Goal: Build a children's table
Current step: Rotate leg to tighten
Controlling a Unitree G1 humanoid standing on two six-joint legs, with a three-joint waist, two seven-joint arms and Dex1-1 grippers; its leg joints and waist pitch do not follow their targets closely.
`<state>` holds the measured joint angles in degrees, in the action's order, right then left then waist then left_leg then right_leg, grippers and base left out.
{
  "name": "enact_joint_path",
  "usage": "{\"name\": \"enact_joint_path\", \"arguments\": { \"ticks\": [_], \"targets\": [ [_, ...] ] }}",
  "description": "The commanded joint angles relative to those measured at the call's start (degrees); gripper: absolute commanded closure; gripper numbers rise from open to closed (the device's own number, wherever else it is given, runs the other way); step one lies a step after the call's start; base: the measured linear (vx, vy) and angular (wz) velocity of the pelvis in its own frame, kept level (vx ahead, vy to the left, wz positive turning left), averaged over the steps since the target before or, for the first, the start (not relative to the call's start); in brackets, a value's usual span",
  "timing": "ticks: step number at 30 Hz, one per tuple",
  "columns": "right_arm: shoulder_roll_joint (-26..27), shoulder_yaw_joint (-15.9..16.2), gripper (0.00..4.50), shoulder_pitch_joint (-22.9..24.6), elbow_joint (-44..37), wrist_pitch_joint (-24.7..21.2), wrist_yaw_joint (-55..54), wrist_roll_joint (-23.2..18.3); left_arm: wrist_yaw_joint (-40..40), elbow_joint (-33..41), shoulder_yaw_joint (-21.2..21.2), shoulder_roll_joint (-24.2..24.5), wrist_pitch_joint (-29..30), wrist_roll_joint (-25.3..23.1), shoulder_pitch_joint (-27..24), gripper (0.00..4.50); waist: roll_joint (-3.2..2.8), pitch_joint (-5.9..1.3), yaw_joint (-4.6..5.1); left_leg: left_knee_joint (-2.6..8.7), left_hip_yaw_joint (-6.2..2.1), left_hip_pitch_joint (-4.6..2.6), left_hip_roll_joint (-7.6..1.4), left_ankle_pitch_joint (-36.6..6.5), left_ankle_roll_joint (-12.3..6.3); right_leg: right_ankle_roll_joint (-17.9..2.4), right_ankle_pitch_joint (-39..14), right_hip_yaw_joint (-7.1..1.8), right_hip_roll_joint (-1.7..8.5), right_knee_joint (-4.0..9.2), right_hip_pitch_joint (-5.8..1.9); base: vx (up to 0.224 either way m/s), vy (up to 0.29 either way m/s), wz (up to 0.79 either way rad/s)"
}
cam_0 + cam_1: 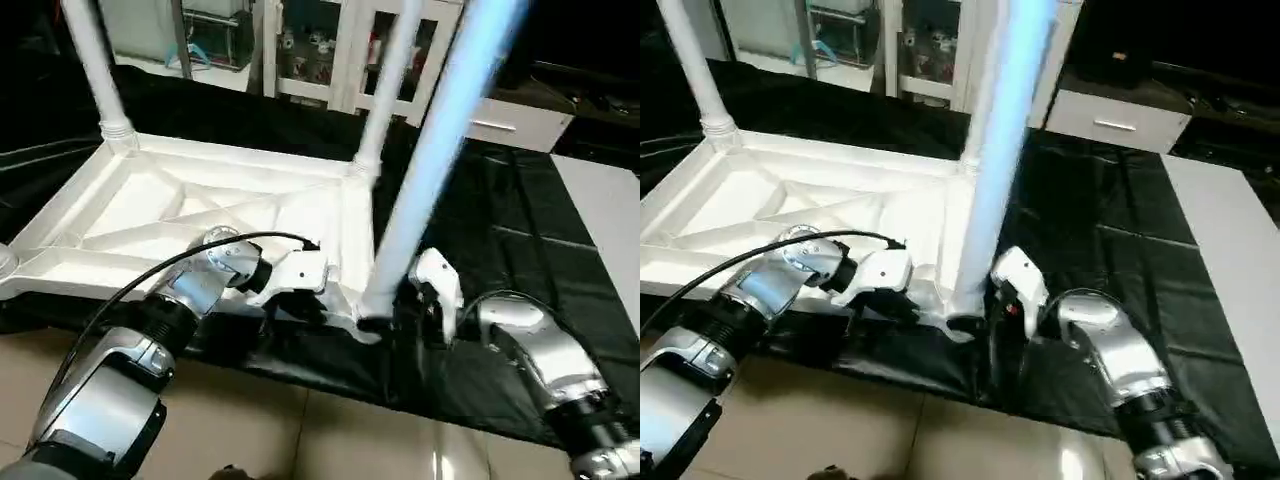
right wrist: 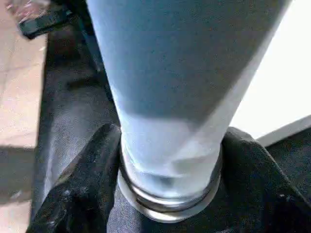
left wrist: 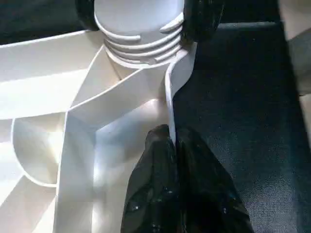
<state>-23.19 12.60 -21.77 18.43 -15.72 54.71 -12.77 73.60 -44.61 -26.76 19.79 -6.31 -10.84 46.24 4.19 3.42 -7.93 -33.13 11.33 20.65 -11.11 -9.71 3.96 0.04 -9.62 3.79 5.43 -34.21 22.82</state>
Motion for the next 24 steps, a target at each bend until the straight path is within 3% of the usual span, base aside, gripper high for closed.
{"name": "enact_joint_path", "arguments": {
  "ticks": [1,3,5,6,9,11,12,15,18,23,24],
  "targets": [
    [3.47,-4.58,1.82,-1.77,3.55,-1.37,-9.68,0.16,-6.16,-3.06,-0.46,-2.52,1.85,-2.16,0.44,4.50,-0.37,-3.42,0.56,4.49,-1.39,-1.10,-2.53,-20.02,1.55,-8.91,-22.84,-2.47,3.88,4.75,-1.51,0.000,0.000,0.00],
    [9.16,-8.24,1.82,-2.86,6.99,-2.24,-19.72,-0.77,-14.00,-6.33,2.08,-5.58,4.33,-1.52,1.78,4.50,-0.40,-3.47,1.22,4.47,-1.80,-1.16,-2.30,-22.86,2.86,-7.54,-29.00,-2.18,4.08,5.07,-1.12,0.000,0.000,0.00],
    [13.07,-10.58,1.83,-3.90,9.96,-2.55,-26.38,-1.57,-18.25,-8.44,3.61,-7.67,6.19,-0.73,2.68,4.50,-0.31,-3.43,1.98,4.42,-2.06,-1.33,-2.18,-23.66,3.37,-6.73,-31.62,-1.97,4.15,5.56,-0.89,0.000,0.000,0.00],
    [14.84,-11.46,1.83,-4.75,12.00,-1.96,-29.95,-1.49,-21.02,-9.59,4.34,-8.76,7.03,-0.51,3.19,4.50,-0.24,-3.51,2.38,4.60,-2.35,-0.90,-2.20,-23.46,3.41,-6.27,-31.84,-1.77,4.17,5.61,-1.35,0.000,0.000,0.00],
    [19.47,-14.03,1.83,-8.05,19.44,1.27,-40.61,-1.21,-31.57,-12.88,7.21,-12.26,11.24,0.18,4.89,4.50,-0.70,-3.65,3.28,4.64,-2.24,-0.87,-2.33,-23.87,3.70,-7.45,-28.00,-1.95,3.98,5.28,-0.99,0.000,0.000,0.00],
    [20.72,-14.83,1.83,-9.12,21.74,2.45,-43.68,-1.11,-34.97,-13.92,8.42,-13.42,12.94,0.58,5.44,4.50,-0.66,-3.73,3.54,4.38,-2.11,-0.98,-2.18,-24.51,3.40,-8.49,-26.51,-1.98,3.90,5.37,-0.84,0.000,0.000,0.00],
    [22.48,-16.37,1.83,-10.70,24.97,4.49,-48.14,-1.62,-39.93,-15.38,9.83,-14.85,14.49,1.00,6.11,4.50,-0.59,-3.83,3.72,4.20,-1.78,-0.91,-2.04,-23.10,2.69,-9.57,-22.96,-2.15,3.67,5.13,-0.77,0.000,0.000,0.00],
    [25.90,-19.72,1.83,-14.19,30.96,7.98,-54.94,-1.78,-47.48,-18.80,11.60,-17.27,15.13,0.68,7.45,4.50,-0.24,-3.81,3.68,4.15,-1.60,-0.75,-1.90,-21.77,1.74,-9.56,-21.96,-2.15,3.59,5.10,-0.95,0.000,0.000,0.00],
    [27.39,-19.34,1.83,-15.87,32.48,9.82,-53.92,-0.87,-47.26,-19.77,11.17,-17.96,14.44,0.05,7.59,4.50,-0.18,-3.86,3.46,4.26,-1.52,-0.54,-1.93,-19.99,0.57,-8.66,-20.24,-2.13,3.43,4.96,-1.26,0.000,0.000,0.00],
    [27.74,-17.91,1.83,-16.04,32.32,12.27,-49.12,-0.43,-45.65,-19.88,10.30,-17.48,13.86,-0.72,7.31,4.50,-0.15,-3.94,3.28,4.27,-1.30,-0.43,-2.03,-17.81,-0.22,-9.99,-15.55,-2.26,3.31,4.36,-1.55,0.000,0.000,0.00],
    [27.78,-18.07,1.27,-15.82,31.87,12.75,-46.60,-1.31,-44.04,-19.97,9.60,-17.22,13.14,-1.08,7.16,4.50,-0.13,-3.89,3.14,4.26,-1.25,-0.46,-2.01,-18.07,-0.42,-9.99,-16.09,-2.29,3.38,4.46,-1.58,0.000,0.000,0.00]
  ]
}}
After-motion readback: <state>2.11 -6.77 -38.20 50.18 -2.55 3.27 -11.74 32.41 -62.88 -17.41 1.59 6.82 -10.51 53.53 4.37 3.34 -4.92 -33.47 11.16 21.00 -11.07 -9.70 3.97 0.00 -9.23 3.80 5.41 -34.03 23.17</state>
